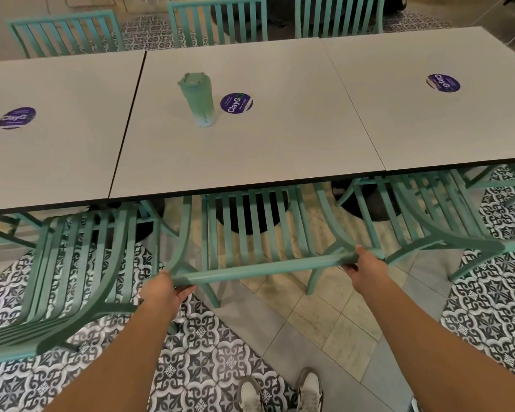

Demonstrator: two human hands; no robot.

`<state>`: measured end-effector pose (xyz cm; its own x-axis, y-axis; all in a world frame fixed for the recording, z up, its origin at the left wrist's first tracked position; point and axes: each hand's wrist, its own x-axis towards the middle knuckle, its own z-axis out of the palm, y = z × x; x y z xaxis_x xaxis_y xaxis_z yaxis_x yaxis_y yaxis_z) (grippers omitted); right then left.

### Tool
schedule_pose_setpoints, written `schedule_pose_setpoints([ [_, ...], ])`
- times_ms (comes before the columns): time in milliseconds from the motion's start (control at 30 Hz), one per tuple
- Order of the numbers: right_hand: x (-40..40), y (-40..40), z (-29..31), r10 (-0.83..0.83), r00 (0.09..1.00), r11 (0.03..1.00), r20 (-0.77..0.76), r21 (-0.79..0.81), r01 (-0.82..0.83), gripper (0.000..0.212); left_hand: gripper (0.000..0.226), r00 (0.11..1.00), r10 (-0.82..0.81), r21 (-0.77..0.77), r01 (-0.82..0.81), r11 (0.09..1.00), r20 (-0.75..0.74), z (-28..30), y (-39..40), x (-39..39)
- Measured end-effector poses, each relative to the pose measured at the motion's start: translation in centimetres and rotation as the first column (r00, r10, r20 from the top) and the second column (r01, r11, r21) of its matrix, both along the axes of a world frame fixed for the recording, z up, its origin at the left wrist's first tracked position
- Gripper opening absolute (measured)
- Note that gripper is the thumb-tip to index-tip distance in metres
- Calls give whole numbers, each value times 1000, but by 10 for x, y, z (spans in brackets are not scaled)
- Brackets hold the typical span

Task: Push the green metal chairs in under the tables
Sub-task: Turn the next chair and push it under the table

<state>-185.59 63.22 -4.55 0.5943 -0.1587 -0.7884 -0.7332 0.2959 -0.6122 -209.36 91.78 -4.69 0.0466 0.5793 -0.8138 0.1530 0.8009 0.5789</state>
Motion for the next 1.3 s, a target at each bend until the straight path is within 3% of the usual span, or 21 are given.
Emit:
schedule_pose_setpoints([
  [467, 4, -1, -4, 39, 999, 999, -13, -7, -39, 47, 32, 994, -105, -28, 106, 994, 38, 12, -2, -5],
  [900, 10, -10, -1, 72, 997, 997, 1, -21, -72, 50, 31, 991, -131, -12, 131, 991, 3, 9, -13, 3],
  [1033, 5, -12, 1, 92, 996, 996, -4, -21, -92, 46, 27, 979, -205, -27, 205, 978, -19, 20, -13, -7],
  [1133, -20, -8, -1, 245, 969, 969, 13, -43, -244, 43, 16, 967, -245, -19, 244, 970, -69, 39, -12, -30],
  [1200, -44, 4, -6, 376, 926, 927, 21, -11, -376, 46, 28, 974, -212, -4, 212, 977, -83, 50, -7, -50],
  [1300, -102, 59, -6, 628, 778, 773, 18, 103, -626, 60, 37, 993, -110, 37, 112, 993, -52, 68, 12, -115],
])
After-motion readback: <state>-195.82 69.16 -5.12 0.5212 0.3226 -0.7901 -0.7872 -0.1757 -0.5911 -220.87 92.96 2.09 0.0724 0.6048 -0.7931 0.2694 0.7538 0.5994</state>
